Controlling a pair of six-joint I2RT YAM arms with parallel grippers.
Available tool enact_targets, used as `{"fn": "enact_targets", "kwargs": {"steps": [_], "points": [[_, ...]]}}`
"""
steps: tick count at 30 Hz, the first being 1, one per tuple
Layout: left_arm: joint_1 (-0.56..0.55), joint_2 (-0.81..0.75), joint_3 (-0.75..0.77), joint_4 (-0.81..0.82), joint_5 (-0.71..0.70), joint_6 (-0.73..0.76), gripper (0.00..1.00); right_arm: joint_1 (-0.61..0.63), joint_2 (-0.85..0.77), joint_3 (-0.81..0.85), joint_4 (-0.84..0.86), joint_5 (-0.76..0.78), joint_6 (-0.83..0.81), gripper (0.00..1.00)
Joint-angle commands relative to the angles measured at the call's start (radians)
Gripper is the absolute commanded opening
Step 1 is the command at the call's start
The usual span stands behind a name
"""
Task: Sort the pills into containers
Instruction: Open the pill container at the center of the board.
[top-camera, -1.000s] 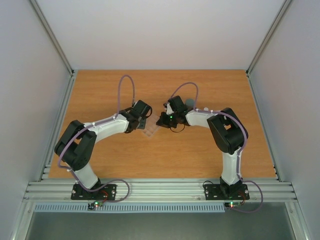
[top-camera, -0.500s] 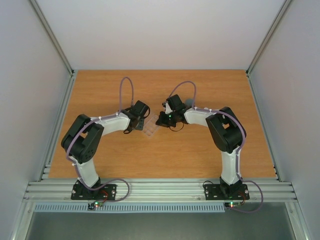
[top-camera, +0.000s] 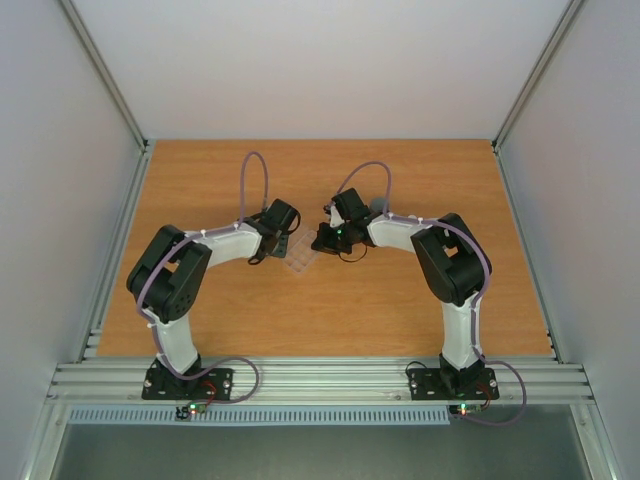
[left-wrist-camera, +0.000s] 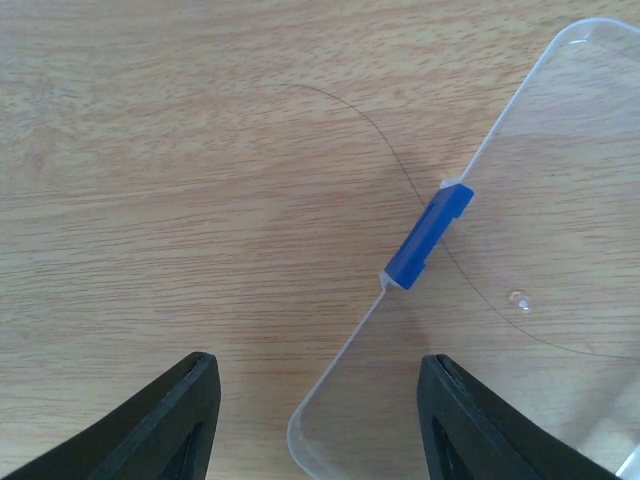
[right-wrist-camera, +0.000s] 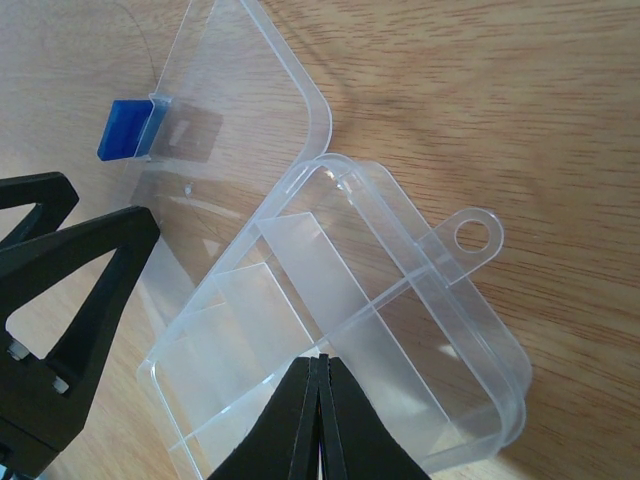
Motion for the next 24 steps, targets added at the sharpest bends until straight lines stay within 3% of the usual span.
{"fn": "enact_targets", "kwargs": {"steps": [1,24], "points": [[0.003,0.053,-0.006,-0.018,0.008,0.014,0.57,-0.003,0.055,0.003,-0.048,0.096,-0.014,0.03],[0.003,0.013,0.058,-0.041,0.004,0.004,0.63,0.008,-0.006,0.033,-0.04,0.137,-0.024,0.03]]}}
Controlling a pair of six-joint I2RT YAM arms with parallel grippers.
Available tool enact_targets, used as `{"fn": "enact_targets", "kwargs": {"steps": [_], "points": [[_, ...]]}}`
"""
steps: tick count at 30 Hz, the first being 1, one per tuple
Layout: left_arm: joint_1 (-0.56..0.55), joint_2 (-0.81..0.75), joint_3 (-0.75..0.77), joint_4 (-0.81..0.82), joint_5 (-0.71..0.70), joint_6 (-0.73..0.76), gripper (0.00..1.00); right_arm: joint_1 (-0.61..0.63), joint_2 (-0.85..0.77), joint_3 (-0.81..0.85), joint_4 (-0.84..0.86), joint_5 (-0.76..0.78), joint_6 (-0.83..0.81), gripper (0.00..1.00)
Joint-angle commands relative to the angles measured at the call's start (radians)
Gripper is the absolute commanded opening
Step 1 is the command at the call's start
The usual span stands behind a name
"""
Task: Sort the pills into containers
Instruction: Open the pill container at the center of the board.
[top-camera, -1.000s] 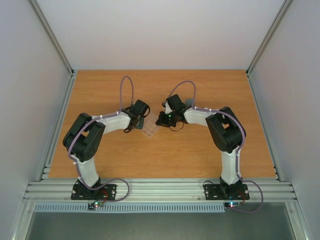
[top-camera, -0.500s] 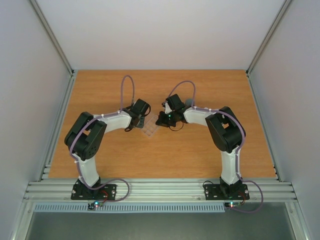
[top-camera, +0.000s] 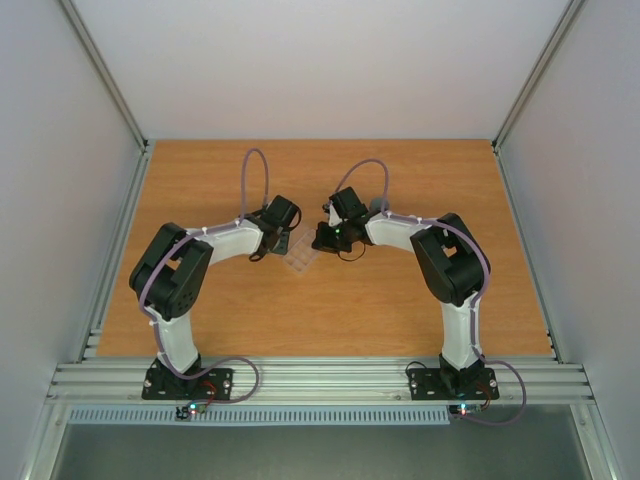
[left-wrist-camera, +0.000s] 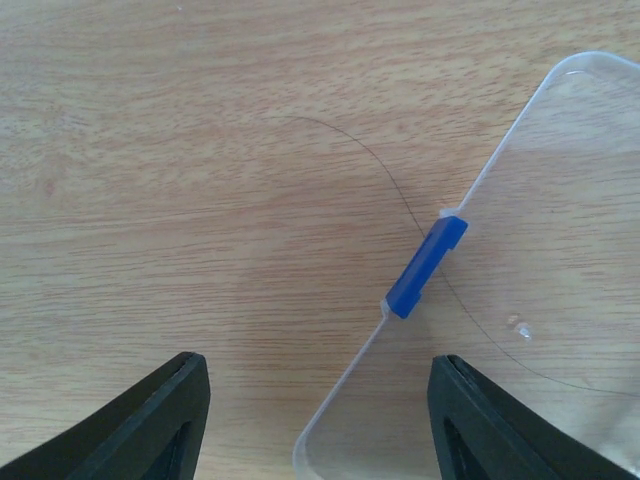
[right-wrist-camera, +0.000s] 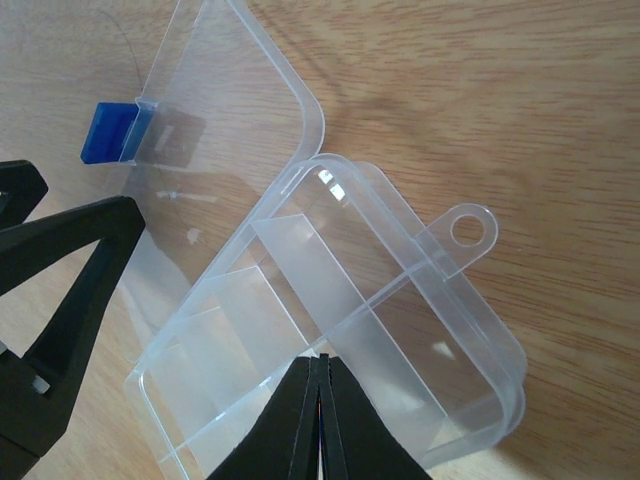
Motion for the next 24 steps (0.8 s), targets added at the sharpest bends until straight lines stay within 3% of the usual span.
{"fn": "enact_targets", "kwargs": {"steps": [1,17,24], "points": [[0.002,-0.013,0.02,-0.025,0.016,0.002,0.64,-0.002,-0.014,0.004,0.012,0.092,-0.004,0.03],[0.002,-0.109,0.056,-0.03,0.036,-0.005,0.68,0.025,-0.012,0.108,-0.025,0.098,-0.028,0.05],[0.002,-0.143,0.069,-0.044,0.008,-0.01,0.68,0.031,-0.042,0.116,-0.049,0.13,-0.043,0.12]]}}
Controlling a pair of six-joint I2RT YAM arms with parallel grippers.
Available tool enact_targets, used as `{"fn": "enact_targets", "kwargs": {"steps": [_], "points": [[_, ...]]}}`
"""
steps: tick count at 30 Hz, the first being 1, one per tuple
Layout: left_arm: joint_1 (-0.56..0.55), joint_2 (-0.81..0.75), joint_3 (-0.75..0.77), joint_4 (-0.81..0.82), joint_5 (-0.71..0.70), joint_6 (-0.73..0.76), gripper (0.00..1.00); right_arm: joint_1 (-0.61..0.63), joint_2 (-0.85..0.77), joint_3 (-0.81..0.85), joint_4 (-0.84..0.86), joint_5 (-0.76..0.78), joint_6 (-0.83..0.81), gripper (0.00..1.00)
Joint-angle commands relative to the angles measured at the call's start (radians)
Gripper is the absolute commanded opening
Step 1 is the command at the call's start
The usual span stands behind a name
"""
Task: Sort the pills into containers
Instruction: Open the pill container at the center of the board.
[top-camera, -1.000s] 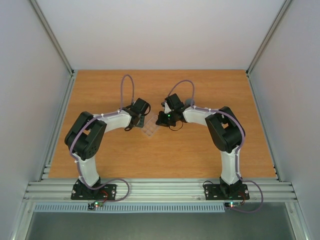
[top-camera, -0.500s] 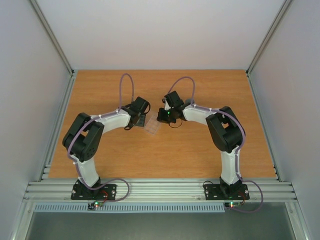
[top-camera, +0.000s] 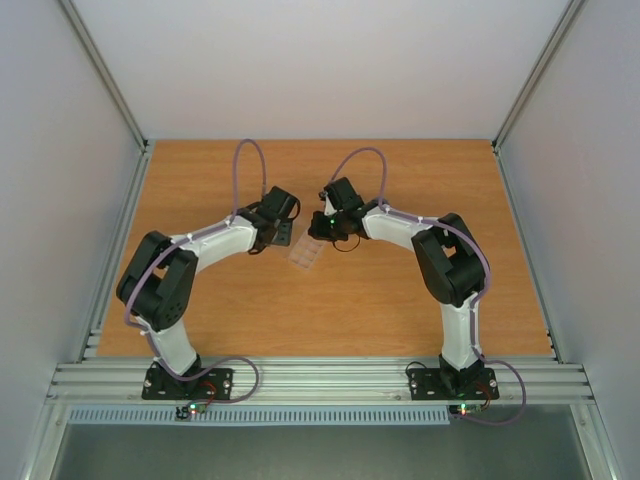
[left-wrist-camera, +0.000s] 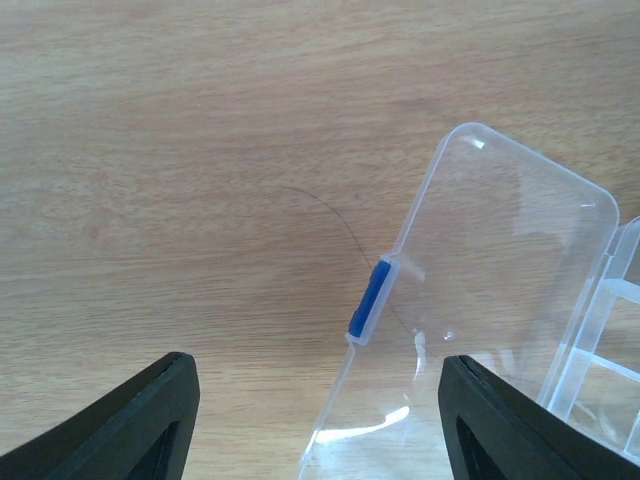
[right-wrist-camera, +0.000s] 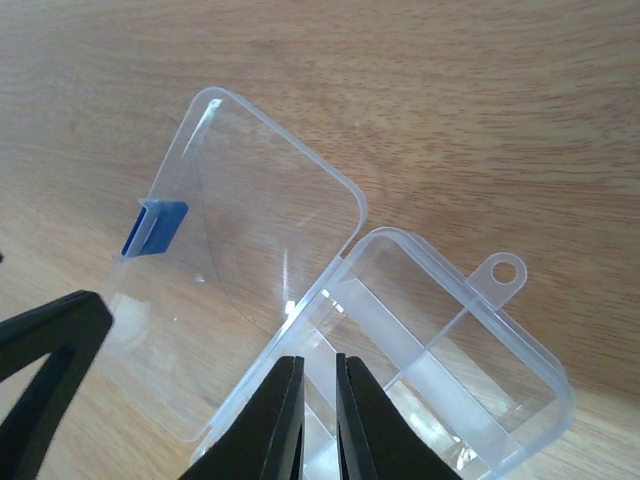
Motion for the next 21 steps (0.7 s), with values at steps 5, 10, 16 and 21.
{"fn": "enact_targets", "kwargs": {"steps": [5,10,16,21], "points": [[0.002,-0.142,0.043,-0.022,-0.07,-0.026,0.75,0.009,-0.085,0.076,-0.108,0.121,-0.079,0.32],[0.002,-0.265,0.021,-0.009,-0.054,-0.063,0.83,0.007,-0.09,0.237,-0.244,0.229,-0.172,0.49],[0.002,-0.412,-0.067,0.093,0.102,-0.115,0.9,0.001,-0.079,0.416,-0.397,0.409,-0.243,0.69],[0.002,-0.427,-0.083,0.131,0.242,-0.145,0.92,-0.027,-0.062,0.551,-0.534,0.589,-0.274,0.74]]}}
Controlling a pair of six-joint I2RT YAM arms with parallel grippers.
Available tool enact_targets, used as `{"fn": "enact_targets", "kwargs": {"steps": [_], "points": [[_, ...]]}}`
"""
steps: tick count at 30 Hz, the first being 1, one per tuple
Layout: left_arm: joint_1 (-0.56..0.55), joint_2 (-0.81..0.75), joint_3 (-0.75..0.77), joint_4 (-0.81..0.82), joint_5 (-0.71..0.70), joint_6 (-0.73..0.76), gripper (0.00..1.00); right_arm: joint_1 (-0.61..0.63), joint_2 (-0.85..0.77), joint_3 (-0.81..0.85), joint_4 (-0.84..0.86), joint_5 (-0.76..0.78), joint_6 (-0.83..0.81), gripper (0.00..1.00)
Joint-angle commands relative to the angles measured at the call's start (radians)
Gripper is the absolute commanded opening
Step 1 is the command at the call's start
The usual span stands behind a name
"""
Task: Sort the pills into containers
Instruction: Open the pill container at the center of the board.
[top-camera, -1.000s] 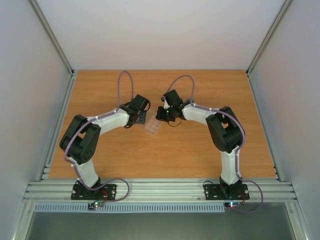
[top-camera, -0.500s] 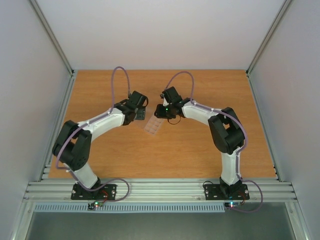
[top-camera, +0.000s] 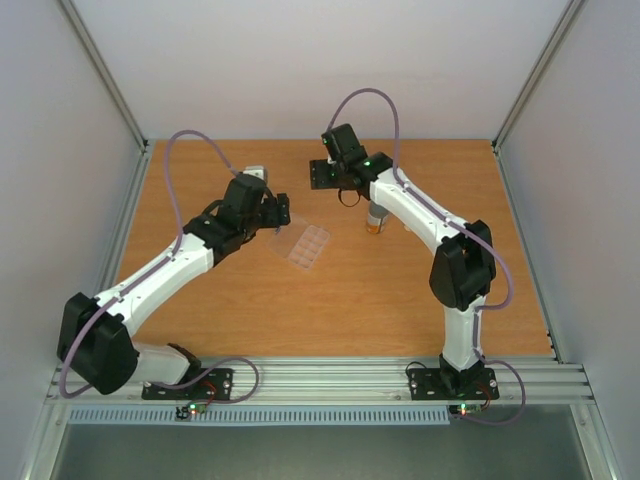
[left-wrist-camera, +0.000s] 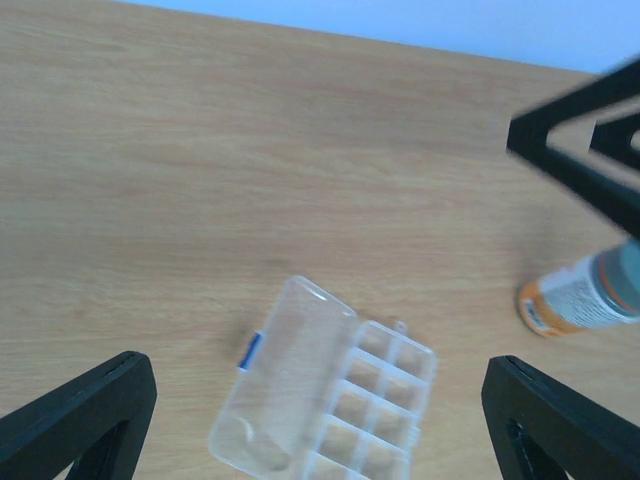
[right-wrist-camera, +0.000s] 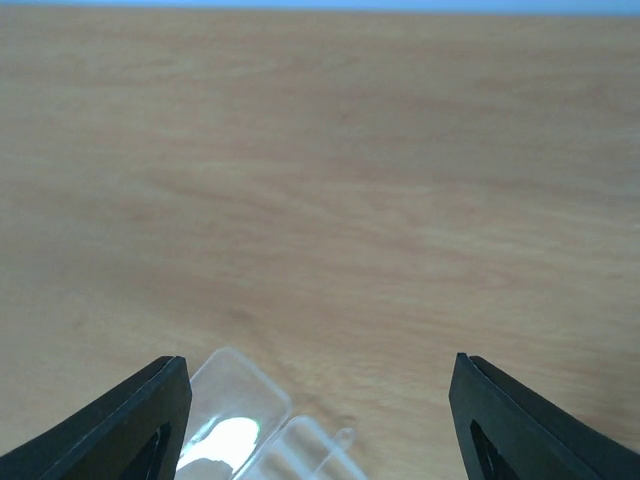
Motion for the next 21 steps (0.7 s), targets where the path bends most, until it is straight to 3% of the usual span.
{"fn": "enact_targets", "kwargs": {"steps": [1,4,7,21], "points": [[0.002,-0.003,-0.028,0.083,0.159,-0.046,0.92,-0.026,-0.008,0.107,-0.184,0.234,-0.058,0.77],[0.002,-0.004,-0.031,0.094,0.21,-0.051,0.92,-0.055,0.006,0.163,-0.253,0.274,-0.066,0.79],[0.002,0.001,-0.026,0.093,0.27,-0.048,0.92,-0.084,0.0,0.168,-0.289,0.31,-0.066,0.87],[0.002,0.003,-0.039,0.088,0.331,-0.034,0.93,-0.199,-0.017,0.075,-0.317,0.164,-0.057,0.88]]}}
